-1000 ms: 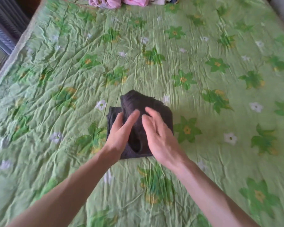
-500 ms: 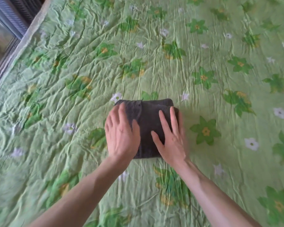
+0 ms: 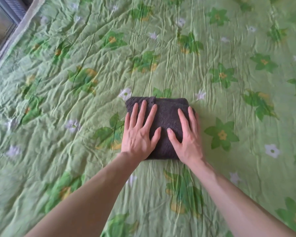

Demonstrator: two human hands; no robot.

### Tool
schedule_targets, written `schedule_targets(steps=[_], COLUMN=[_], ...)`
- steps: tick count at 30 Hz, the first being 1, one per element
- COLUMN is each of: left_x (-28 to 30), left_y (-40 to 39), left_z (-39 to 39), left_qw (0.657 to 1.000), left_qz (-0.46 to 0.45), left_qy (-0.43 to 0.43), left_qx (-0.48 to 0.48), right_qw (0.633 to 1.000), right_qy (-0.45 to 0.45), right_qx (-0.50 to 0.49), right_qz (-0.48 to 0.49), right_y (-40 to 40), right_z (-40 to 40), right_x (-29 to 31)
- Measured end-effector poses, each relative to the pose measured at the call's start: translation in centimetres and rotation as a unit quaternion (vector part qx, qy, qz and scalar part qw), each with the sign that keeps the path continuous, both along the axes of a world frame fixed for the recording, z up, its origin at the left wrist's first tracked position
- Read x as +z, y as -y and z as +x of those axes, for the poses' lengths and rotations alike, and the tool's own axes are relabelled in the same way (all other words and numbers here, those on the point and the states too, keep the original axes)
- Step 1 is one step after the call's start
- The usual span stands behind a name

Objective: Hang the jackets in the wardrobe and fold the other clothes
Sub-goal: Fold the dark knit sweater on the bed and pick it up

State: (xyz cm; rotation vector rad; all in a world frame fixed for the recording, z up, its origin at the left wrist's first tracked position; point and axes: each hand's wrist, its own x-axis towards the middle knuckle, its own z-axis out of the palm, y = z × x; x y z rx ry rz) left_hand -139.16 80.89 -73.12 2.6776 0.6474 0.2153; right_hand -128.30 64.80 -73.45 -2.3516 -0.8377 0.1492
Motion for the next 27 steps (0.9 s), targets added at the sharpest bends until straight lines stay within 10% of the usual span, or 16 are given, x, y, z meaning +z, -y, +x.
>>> schedule_targets(steps=[5, 8, 14, 27], left_x=[2.5, 3.6, 4.6, 22.1], left_y=[2.1, 2.8, -1.1, 4.4], left_z=[-0.4, -0.7, -0.9, -6.1], left_qw=[0.96, 0.894, 0.728, 0.742], left_qz=[-0.185, -0.334, -0.593, -0.628], left_qy=[0.032, 0.077, -0.016, 0.011], left_qx=[0.21, 0.29, 0.344, 0.233], right_qw=[0.966, 0.892, 0.815, 0.785], right_qy=[-0.224, -0.344, -0.5, -0.507], right_qx=[-0.073, -0.235, -0.236, -0.241], right_qz=[0.106, 0.176, 0.173, 0.261], right_y=[0.8, 1.8, 2.7, 9.1], right_z=[0.5, 0.4, 0.0, -7.2], right_x=[2.5, 3.4, 4.8, 23.4])
